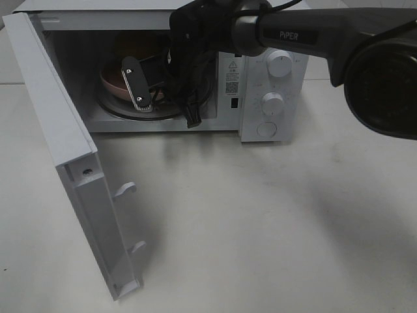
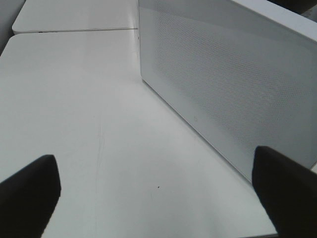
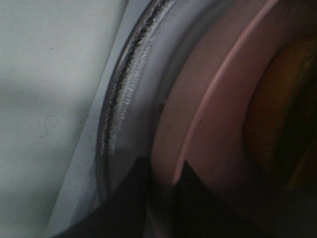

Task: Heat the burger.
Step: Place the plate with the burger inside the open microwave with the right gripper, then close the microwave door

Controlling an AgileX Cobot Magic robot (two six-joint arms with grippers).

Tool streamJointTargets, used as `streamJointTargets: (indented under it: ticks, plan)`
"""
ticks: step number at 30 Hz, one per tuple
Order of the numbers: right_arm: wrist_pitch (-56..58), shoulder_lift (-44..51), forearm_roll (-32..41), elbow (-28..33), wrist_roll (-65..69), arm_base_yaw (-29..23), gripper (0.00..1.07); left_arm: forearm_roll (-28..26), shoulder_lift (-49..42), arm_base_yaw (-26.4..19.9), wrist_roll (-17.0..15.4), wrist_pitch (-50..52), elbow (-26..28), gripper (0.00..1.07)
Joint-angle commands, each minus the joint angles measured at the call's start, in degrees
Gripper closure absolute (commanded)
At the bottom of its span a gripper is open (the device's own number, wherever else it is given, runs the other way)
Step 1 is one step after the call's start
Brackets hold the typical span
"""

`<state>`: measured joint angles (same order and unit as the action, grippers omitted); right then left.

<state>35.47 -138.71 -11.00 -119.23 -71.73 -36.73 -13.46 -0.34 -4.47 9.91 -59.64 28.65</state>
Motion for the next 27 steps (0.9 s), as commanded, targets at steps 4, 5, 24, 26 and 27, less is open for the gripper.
streamJointTargets:
  ticks: [4, 5, 24, 26, 27]
  plan:
    - [-3.8, 0.7, 1.2, -0.9, 0.1, 0.1, 0.66, -0.3, -1.0, 0.1, 0.2, 0.1, -0.1, 0.06]
    - [-3.8, 0.7, 1.2, -0.9, 0.1, 0.1, 0.66, -0.3, -1.0, 0.1, 0.2, 0.1, -0.1, 0.06]
    - [-8.4, 10.5, 6.0, 15.5, 0.2, -0.1, 0.40, -0.3, -1.0, 0.1, 0.2, 0.1, -0.1, 0.06]
    - [-8.8, 11.3, 6.0, 16.5, 0.4, -0.1, 0.40, -0.3, -1.0, 0.1, 0.2, 0.1, -0.1, 0.06]
    - [-9.2, 13.2, 5.6, 18.9, 1.0, -0.1, 0.37, -0.3, -1.0, 0.1, 0.2, 0.1, -0.1, 0.06]
